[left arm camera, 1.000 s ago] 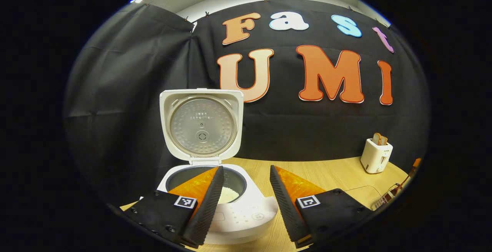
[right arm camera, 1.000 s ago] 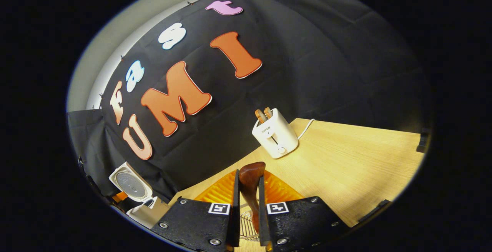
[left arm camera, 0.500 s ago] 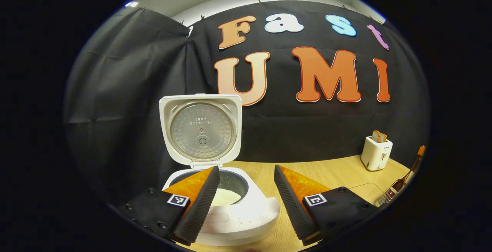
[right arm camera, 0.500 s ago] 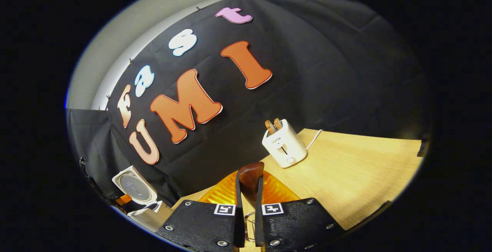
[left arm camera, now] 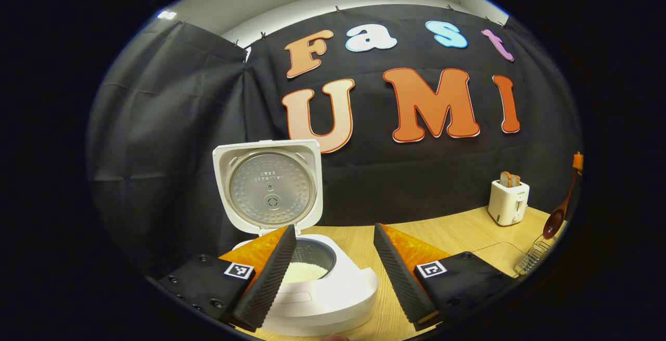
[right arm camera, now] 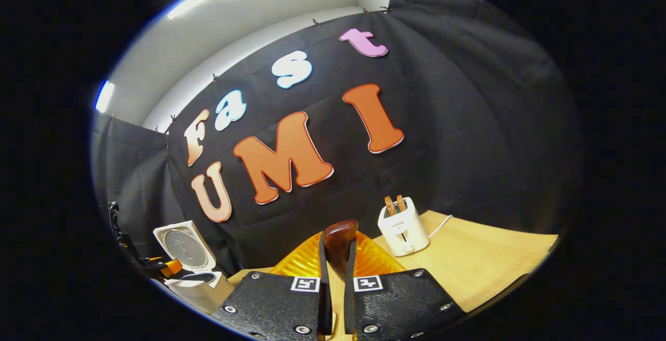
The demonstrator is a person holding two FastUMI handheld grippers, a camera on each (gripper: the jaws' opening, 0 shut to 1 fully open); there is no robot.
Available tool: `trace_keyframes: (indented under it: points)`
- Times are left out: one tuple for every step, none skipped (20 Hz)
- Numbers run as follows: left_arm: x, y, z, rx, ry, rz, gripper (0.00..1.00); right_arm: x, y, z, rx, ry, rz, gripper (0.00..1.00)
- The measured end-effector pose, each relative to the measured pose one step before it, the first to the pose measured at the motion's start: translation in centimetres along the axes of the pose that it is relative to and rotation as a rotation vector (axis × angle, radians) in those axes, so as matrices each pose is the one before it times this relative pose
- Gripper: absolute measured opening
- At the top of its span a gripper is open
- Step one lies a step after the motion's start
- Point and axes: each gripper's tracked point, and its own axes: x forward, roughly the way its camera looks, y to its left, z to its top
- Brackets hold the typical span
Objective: Close the left gripper, press the button to open the rice cooker; take a wooden spoon from the chopstick holder with the right hand, scoop a spoonful of rice and pour it into the rice cooker, then put the wooden spoon back into the chopstick holder.
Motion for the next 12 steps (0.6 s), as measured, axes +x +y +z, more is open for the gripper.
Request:
trace_keyframes:
  points:
    - [0.059, 0.128, -0.144, -0.00244, 0.00233, -0.00007, 0.95, 0.071, 0.930, 0.574, -0.01379, -0.01555, 0.01430, 0.09]
    - [0.020, 0.153, -0.045, -0.00171, -0.00023, 0.00249, 0.99, 0.214, 0.970, 0.504, -0.01151, -0.01454, 0.01750, 0.09]
    - [-0.143, 0.248, -0.211, 0.00098, 0.00113, 0.00390, 0.99, 0.227, 0.945, 0.468, -0.00481, -0.01581, 0.01613, 0.09]
    - [-0.046, 0.156, -0.049, 0.00151, -0.00094, 0.00341, 0.99, 0.278, 0.898, 0.154, -0.00779, -0.00937, 0.01708, 0.09]
    - [0.092, 0.118, -0.233, 0.00061, 0.00411, 0.00182, 0.95, 0.254, 0.997, -0.050, -0.00410, -0.00664, 0.01729, 0.09]
    - [0.025, 0.127, -0.227, 0.00002, 0.00188, 0.00068, 0.95, 0.352, 0.898, -0.143, -0.00168, -0.00244, 0.01677, 0.09]
    - [0.009, 0.230, -0.147, -0.00107, 0.00332, 0.00113, 0.99, 0.362, 0.909, -0.234, 0.00030, -0.00085, 0.01759, 0.09]
    - [-0.132, 0.172, -0.185, -0.00094, 0.00014, 0.00197, 0.99, 0.431, 0.864, -0.360, 0.00163, 0.00379, 0.01665, 0.14]
    - [0.015, 0.165, -0.232, 0.00020, 0.00212, 0.00140, 0.99, 0.367, 0.811, -0.547, 0.00126, 0.00870, 0.01524, 0.09]
    - [-0.011, 0.265, -0.169, 0.00051, 0.00099, 0.00422, 0.99, 0.318, 0.680, -0.626, 0.00019, 0.01119, 0.01305, 0.09]
    - [-0.001, 0.238, -0.175, 0.00143, 0.00312, 0.00291, 0.99, 0.410, 0.631, -0.790, -0.00261, 0.01169, 0.01118, 0.09]
    - [0.036, 0.211, -0.235, 0.00046, 0.00310, 0.00386, 0.99, 0.401, 0.578, -0.821, -0.00560, 0.01428, 0.00724, 0.14]
